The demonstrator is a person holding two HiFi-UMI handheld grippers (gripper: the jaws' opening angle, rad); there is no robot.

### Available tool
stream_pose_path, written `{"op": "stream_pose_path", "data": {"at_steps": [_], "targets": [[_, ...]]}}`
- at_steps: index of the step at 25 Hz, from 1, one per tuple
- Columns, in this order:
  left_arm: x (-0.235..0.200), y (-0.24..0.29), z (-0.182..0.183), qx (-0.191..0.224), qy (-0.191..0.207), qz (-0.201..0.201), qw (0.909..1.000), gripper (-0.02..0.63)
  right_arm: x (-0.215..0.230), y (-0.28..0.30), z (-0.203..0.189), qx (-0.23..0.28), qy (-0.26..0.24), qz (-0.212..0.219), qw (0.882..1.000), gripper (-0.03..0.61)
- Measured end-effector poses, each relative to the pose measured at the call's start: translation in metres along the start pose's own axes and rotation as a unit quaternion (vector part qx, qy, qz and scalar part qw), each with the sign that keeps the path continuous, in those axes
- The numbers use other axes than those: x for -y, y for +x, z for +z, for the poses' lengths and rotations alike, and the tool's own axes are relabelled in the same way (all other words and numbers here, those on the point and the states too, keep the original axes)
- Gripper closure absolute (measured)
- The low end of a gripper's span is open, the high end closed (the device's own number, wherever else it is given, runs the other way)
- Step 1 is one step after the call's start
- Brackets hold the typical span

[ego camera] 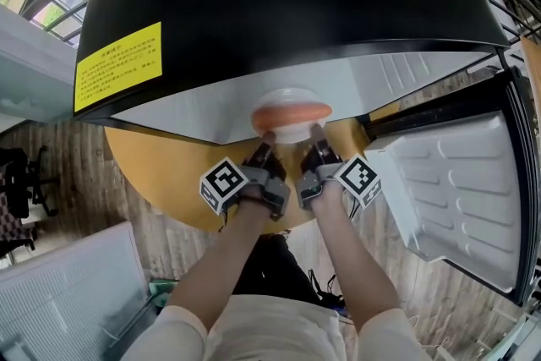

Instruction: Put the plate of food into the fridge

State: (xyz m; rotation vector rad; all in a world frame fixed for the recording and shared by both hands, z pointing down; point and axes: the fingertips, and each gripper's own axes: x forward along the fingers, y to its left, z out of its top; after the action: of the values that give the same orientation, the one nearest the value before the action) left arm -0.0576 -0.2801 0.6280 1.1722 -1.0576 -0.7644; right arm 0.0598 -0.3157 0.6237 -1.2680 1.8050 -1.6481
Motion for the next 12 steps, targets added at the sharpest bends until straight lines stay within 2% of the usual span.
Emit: {"op": "stream_pose_path", "data": {"at_steps": [12], "targets": [[-0.003,0.014,0.009,0.010,0.004,0.005,0.9999,0.580,0.005,0.017,0.004,0.008,0.005,0.005,1.000,0.541]]}}
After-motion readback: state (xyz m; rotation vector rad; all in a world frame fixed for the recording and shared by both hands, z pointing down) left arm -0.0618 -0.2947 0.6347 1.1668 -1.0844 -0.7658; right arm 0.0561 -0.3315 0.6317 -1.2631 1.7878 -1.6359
